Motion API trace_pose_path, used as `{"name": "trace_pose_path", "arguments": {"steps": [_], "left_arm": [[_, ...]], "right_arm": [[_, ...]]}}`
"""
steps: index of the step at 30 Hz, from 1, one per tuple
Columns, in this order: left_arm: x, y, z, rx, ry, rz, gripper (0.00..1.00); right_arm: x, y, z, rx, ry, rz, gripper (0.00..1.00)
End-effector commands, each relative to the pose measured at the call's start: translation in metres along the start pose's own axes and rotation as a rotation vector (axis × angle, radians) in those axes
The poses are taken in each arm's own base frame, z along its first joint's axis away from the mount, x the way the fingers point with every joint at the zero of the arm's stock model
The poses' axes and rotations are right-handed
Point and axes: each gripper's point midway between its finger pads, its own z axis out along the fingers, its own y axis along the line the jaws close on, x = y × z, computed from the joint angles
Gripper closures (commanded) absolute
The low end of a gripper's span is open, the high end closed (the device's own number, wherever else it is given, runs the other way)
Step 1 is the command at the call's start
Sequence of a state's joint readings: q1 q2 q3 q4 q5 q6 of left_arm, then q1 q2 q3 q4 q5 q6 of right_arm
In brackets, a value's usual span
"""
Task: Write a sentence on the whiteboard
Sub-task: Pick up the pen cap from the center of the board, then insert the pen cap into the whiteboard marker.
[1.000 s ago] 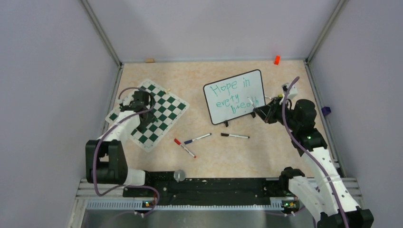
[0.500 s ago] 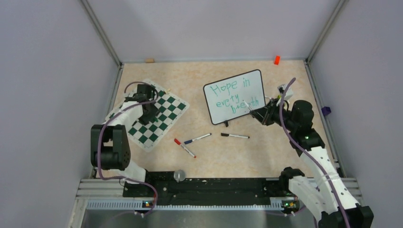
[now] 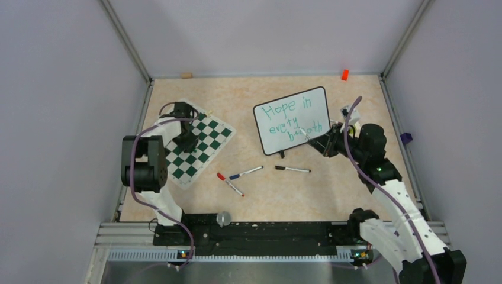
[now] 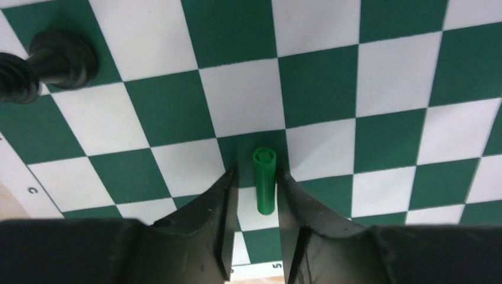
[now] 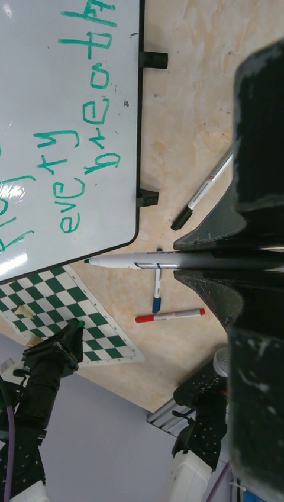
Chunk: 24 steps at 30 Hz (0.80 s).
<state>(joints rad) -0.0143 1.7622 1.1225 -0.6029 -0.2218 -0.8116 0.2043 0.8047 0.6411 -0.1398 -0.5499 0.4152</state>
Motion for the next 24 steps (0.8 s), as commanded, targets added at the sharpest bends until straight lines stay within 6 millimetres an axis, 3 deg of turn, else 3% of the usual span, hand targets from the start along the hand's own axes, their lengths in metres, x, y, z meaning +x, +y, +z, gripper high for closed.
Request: {"name": "trace_pose_path", "arguments": {"steps": [1,3,5,6,9,13,19,24], "left_arm": [[-0.006,0.003,0.007,-0.013,0.031,-0.036,0.66],[-0.003,0.011,0.013,-0.044,0.04,-0.057,0.69],[0.003,0.014,0.02,-0.048,0.063,-0.066,0.93],[0.005,0.014,0.022,-0.041,0.079,-0.069,1.0],[0.009,0.005,0.016,0.04,0.111,-0.052,1.0],[0.021,-0.026,-0.006,0.329,0.093,-0.03,1.0],[0.047,-0.041,-0.056,0.668,0.052,-0.061,1.0],[0.068,-0.039,-0.09,0.806,-0.021,-0.003,1.0]], "right_arm": [[-0.013,0.009,0.001,-0.028,-0.043,-0.047,1.0],[-0.013,0.009,0.001,-0.026,-0.044,-0.045,1.0],[-0.01,0.009,0.001,-0.021,-0.037,-0.042,1.0],[-0.008,0.011,0.002,-0.023,-0.029,-0.049,1.0],[0.002,0.023,0.006,-0.055,0.023,-0.091,1.0],[0.027,0.046,0.016,-0.144,0.102,-0.129,1.0],[0.09,0.074,0.038,-0.265,0.133,-0.169,1.0],[0.125,0.063,0.049,-0.281,0.103,-0.191,1.0]]}}
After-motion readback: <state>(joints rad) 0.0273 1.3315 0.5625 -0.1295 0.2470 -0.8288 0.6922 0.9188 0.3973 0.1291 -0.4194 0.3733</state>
